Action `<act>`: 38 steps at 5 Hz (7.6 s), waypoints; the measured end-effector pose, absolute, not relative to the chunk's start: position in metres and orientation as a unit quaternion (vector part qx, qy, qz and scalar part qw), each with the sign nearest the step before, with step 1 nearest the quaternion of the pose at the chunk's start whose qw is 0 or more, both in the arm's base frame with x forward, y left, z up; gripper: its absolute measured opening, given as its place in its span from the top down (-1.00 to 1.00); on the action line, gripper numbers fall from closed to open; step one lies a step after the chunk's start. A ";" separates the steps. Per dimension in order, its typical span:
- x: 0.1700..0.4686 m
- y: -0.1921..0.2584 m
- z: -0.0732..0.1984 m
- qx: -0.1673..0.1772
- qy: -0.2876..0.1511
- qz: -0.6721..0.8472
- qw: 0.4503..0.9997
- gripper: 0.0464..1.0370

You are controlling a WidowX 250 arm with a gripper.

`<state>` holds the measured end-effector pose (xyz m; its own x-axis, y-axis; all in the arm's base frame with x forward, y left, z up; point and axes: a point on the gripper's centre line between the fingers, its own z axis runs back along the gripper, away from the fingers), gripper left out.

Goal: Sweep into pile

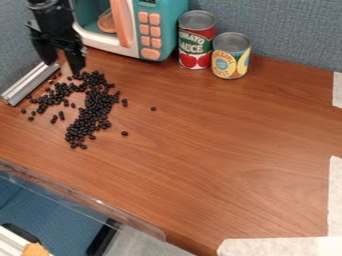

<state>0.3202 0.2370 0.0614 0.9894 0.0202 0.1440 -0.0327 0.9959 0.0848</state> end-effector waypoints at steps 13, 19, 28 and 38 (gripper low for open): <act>0.309 0.326 0.009 0.097 -0.006 0.117 0.988 0.32; 0.299 0.302 -0.004 0.074 -0.013 -0.039 0.996 0.32; 0.300 0.209 0.026 0.020 0.013 -0.014 1.000 0.32; 0.369 0.220 0.001 0.075 -0.043 -0.141 0.986 0.32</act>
